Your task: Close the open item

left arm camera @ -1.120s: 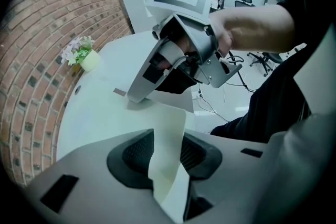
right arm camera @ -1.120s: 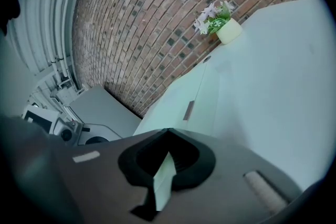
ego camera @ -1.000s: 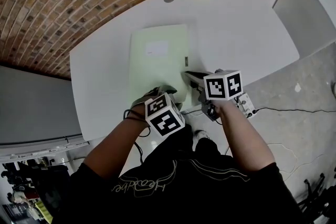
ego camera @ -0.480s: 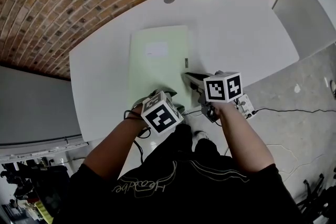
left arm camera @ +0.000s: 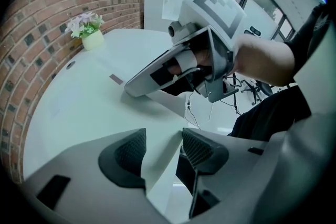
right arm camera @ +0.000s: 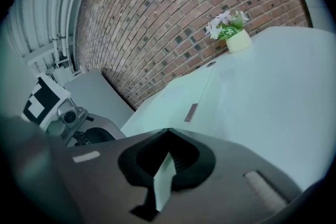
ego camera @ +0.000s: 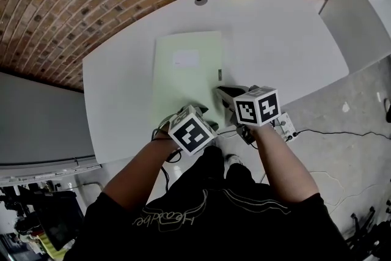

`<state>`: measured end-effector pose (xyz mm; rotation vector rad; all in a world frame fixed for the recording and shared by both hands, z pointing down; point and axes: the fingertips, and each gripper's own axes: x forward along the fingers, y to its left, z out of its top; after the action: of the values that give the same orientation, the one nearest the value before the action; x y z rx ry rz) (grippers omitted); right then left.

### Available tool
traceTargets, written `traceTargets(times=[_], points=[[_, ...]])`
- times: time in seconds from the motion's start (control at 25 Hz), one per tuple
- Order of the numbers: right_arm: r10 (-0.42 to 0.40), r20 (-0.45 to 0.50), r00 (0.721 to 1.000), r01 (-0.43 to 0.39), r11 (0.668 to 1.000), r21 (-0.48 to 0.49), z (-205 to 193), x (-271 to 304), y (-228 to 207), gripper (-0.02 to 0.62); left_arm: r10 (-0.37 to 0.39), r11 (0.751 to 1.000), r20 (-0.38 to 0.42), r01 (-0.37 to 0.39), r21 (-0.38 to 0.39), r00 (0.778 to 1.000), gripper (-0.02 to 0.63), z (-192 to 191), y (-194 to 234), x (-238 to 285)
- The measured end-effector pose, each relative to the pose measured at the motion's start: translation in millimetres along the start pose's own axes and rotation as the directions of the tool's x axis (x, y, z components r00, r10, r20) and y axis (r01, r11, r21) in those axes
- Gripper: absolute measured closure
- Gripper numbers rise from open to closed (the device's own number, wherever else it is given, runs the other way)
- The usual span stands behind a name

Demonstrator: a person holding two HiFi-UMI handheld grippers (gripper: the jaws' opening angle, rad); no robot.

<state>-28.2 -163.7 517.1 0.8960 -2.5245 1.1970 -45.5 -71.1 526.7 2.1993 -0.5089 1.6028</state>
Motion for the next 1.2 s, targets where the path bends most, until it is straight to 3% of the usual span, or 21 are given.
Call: traceTargets(times=[0.2, 0.44, 0.72, 0.92, 1.2], points=[[-0.001, 0.009, 1.0, 0.001, 1.0, -0.008, 1.9, -0.1, 1.1, 0.591, 0.019, 1.0, 0.043, -0.02, 0.016, 0.999, 0.396, -0.3, 1.8, -1.3], [0.057, 0.064, 0.996, -0.056, 0.998, -0.022, 11.8, -16.6, 9.8, 0.591, 0.032, 0.996, 0.149, -0.02, -0.081, 0.988, 0.397, 2.1, 3.6, -7.3], [0.048, 0.055, 0.997, -0.042, 0.992, -0.119, 18.1, -55.0, 19.2, 0.591, 0.074, 0.99, 0.235, -0.044, -0.131, 0.969, 0.397, 7.8, -4.2, -25.3], [0.065, 0.022, 0.998, -0.057, 0.966, -0.251, 19.1, -89.3, 42.5, 0.591, 0.126, 0.98, 0.369, -0.058, -0.191, 0.921, 0.403, 21.2, -17.8, -53.4], [0.126, -0.059, 0.99, -0.139, 0.882, -0.45, 9.9, -137.1, 86.8, 0.591, 0.213, 0.953, 0.528, -0.055, -0.299, 0.822, 0.555, 27.4, -48.5, -109.2]])
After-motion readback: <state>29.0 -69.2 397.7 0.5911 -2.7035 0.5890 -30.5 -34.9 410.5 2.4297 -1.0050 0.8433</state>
